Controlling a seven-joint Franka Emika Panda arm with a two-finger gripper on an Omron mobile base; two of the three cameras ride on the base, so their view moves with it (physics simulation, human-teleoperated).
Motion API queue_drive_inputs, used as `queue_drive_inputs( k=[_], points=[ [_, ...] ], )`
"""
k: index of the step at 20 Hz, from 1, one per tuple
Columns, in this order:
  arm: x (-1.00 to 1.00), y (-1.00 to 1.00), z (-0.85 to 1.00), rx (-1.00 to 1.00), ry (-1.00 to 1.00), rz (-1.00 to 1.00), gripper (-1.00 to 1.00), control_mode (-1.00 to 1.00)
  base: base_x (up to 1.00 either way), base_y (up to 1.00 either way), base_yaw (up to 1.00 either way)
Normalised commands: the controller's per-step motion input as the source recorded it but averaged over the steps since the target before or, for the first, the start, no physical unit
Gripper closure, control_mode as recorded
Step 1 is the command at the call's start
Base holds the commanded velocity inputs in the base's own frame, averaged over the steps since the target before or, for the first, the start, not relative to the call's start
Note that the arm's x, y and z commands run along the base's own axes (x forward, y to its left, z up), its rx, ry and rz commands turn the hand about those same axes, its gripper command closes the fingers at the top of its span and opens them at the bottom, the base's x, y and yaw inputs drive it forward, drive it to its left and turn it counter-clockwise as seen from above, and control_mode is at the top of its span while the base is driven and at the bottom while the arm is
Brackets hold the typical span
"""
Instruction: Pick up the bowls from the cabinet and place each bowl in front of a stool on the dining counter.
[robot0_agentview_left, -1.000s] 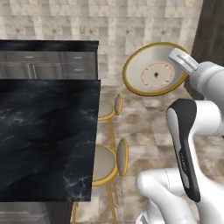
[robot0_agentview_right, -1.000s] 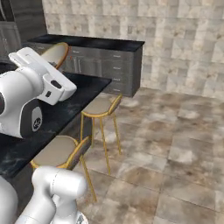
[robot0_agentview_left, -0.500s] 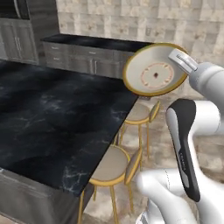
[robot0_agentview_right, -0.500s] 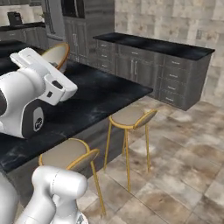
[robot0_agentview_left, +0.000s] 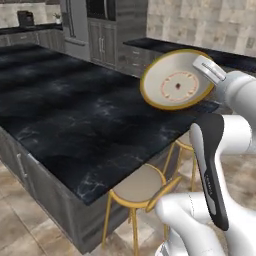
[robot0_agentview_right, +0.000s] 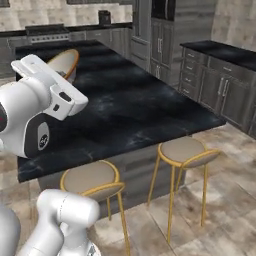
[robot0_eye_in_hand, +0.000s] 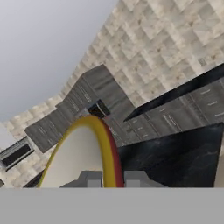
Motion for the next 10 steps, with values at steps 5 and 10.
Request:
queue_drive_inputs(
  k=[5, 10],
  points=[
    [0.0, 0.0, 0.0, 0.0, 0.0, 0.0, 1.0, 1.0, 1.0, -0.71, 0.59],
    [0.0, 0.0, 0.0, 0.0, 0.0, 0.0, 1.0, 1.0, 0.97, -0.71, 0.58]
  ],
)
